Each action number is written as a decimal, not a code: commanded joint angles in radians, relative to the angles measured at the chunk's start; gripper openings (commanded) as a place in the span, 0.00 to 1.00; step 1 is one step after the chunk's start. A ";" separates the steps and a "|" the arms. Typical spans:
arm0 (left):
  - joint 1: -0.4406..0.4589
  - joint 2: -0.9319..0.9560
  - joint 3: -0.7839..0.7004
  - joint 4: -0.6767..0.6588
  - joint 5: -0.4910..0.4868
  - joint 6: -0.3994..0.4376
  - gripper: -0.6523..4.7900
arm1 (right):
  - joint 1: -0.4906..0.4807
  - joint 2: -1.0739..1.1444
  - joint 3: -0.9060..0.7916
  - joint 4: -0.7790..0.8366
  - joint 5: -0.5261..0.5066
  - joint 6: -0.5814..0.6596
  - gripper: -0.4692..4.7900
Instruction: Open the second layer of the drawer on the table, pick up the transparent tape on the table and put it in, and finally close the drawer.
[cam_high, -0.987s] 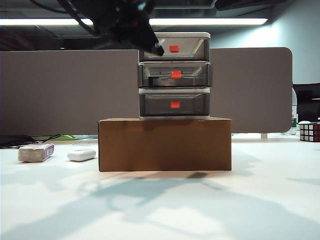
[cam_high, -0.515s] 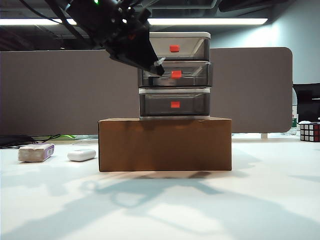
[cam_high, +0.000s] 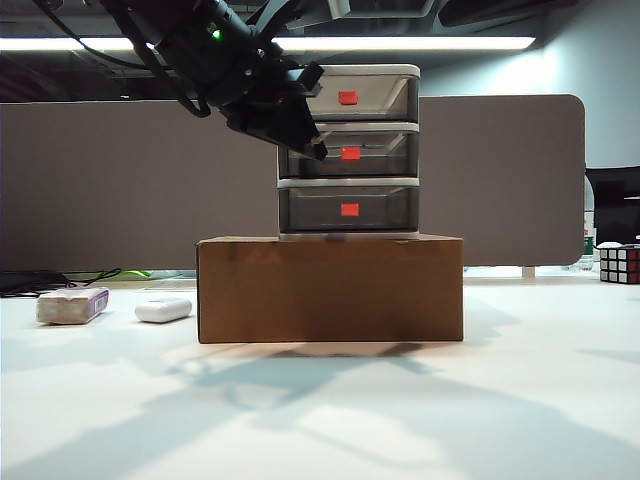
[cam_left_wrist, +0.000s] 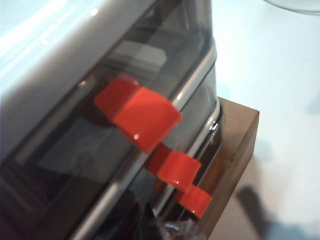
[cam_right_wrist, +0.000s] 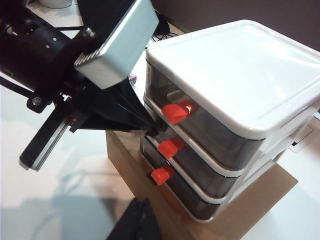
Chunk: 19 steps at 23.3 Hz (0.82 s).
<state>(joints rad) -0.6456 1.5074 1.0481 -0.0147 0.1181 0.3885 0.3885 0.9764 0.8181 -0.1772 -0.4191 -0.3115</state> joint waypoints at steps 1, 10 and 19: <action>-0.001 -0.022 0.003 -0.035 0.028 -0.001 0.11 | 0.000 -0.002 0.003 0.006 0.000 -0.001 0.08; 0.001 -0.457 -0.238 -0.209 0.103 -0.085 0.11 | 0.000 -0.263 -0.098 -0.091 0.089 0.061 0.08; -0.001 -0.887 -0.575 -0.204 0.000 -0.250 0.11 | 0.001 -0.672 -0.360 -0.092 0.290 0.259 0.08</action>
<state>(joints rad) -0.6487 0.6563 0.4923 -0.2462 0.1440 0.1707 0.3889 0.3416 0.4747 -0.2855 -0.1749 -0.0677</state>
